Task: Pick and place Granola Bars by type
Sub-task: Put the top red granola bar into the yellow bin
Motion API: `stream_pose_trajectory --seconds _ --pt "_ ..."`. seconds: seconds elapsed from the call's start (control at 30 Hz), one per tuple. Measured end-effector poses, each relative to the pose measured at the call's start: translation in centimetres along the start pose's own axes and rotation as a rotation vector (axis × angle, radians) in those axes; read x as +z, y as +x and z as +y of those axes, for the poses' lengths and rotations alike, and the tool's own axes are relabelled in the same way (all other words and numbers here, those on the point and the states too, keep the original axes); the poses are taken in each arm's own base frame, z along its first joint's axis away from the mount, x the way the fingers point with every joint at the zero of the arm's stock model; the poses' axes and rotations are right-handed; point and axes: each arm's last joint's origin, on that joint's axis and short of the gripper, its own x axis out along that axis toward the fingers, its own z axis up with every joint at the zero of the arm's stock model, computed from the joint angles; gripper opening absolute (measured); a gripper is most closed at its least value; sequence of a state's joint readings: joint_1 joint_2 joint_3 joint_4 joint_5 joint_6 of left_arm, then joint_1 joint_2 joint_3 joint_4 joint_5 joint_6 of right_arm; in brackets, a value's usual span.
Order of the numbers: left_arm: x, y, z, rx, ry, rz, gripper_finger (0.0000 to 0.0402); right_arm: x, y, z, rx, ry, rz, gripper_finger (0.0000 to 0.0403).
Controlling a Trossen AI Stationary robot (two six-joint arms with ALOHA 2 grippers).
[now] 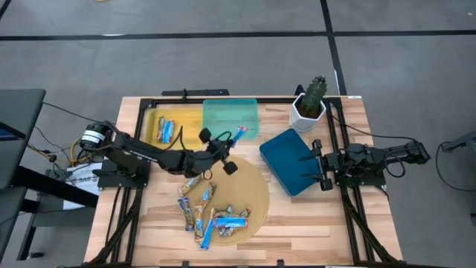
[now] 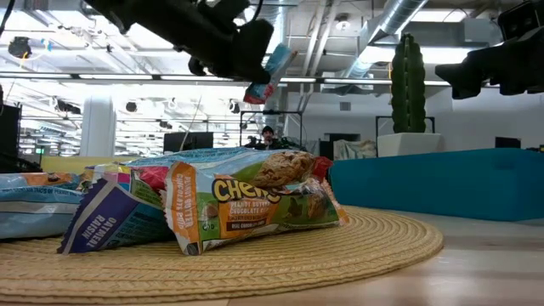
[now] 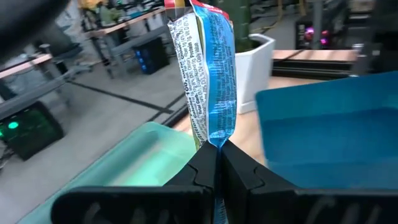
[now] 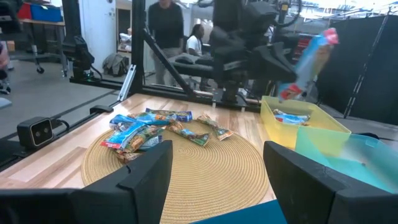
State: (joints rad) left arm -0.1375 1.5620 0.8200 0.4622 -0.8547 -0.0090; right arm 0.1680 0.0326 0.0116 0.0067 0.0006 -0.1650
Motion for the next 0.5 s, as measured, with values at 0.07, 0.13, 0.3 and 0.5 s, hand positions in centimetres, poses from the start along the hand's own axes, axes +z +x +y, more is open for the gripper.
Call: stream_pose_trajectory --seconds 0.07,0.13,0.3,0.5 --pt "0.0 0.6 0.6 0.027 -0.004 0.005 0.0002 0.0 0.0 0.0 0.0 0.0 0.0 0.0244" --pt "0.0 1.2 1.3 0.057 -0.008 0.011 0.0002 0.0 0.0 0.0 0.0 0.0 0.0 0.0244" --pt "-0.3 2.5 2.8 0.124 0.001 0.037 0.0002 0.0 0.0 0.0 0.0 0.0 0.0 0.0244" --pt "-0.8 3.7 4.4 0.18 0.022 0.082 0.0002 0.0 0.0 0.0 0.0 0.0 0.0 0.0244"
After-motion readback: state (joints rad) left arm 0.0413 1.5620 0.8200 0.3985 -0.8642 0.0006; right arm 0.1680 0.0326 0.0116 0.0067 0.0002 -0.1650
